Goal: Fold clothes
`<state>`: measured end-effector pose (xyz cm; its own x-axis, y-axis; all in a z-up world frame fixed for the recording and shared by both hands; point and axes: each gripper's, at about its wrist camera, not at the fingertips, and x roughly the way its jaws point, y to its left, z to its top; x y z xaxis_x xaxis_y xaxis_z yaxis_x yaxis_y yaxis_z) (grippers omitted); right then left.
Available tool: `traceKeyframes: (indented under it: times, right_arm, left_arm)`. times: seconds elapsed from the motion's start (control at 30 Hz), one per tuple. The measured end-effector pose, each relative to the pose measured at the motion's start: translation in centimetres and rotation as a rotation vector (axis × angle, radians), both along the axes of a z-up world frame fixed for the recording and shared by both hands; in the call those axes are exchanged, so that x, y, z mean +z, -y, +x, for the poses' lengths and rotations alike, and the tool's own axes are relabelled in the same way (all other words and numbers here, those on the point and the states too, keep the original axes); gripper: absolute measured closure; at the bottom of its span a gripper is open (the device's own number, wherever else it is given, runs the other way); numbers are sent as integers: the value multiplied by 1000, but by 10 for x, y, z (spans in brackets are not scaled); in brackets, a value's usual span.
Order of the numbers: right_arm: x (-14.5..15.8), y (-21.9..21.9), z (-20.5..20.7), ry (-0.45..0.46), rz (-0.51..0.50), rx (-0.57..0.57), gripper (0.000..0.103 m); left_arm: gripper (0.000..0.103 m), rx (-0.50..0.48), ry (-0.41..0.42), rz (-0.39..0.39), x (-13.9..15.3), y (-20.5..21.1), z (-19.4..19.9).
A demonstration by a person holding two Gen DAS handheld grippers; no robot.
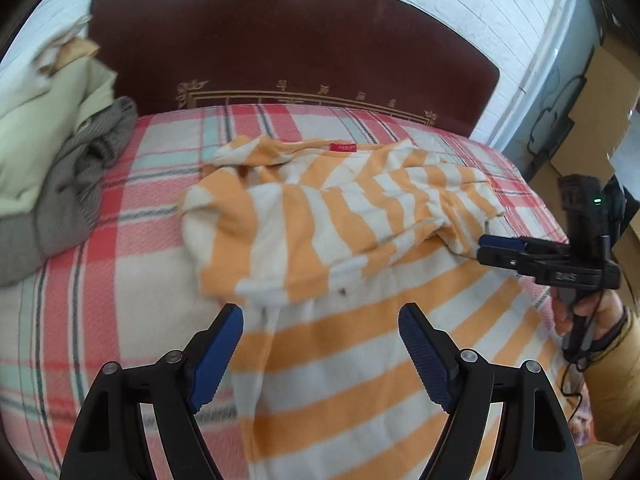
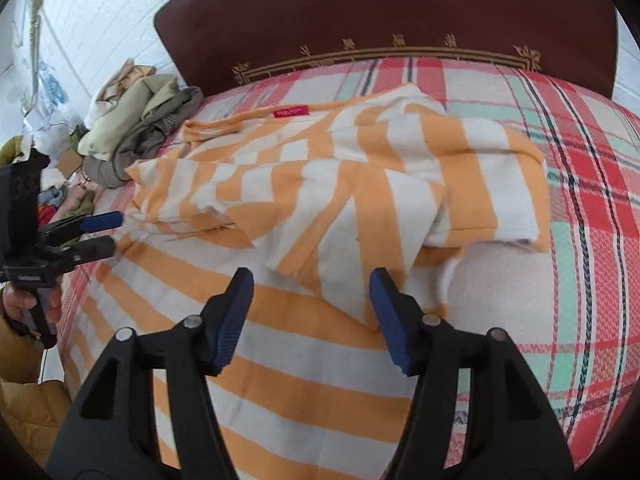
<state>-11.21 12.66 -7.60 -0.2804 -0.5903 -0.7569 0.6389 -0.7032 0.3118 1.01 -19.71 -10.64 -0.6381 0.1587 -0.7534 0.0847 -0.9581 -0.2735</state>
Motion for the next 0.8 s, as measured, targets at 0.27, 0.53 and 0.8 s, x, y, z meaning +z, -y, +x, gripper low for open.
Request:
traceKeyframes:
  times: [0.27, 0.53, 0.8]
  right_arm:
    - [20, -41, 34, 7, -105, -35, 36]
    - [16, -95, 106, 38, -167, -73, 28]
    - [-1, -120, 148, 71, -165, -75, 25]
  left_arm:
    - [21, 82, 36, 99, -10, 13, 69]
    - [21, 43, 69, 210, -23, -1, 112]
    - [14, -36, 82, 266, -25, -22, 142]
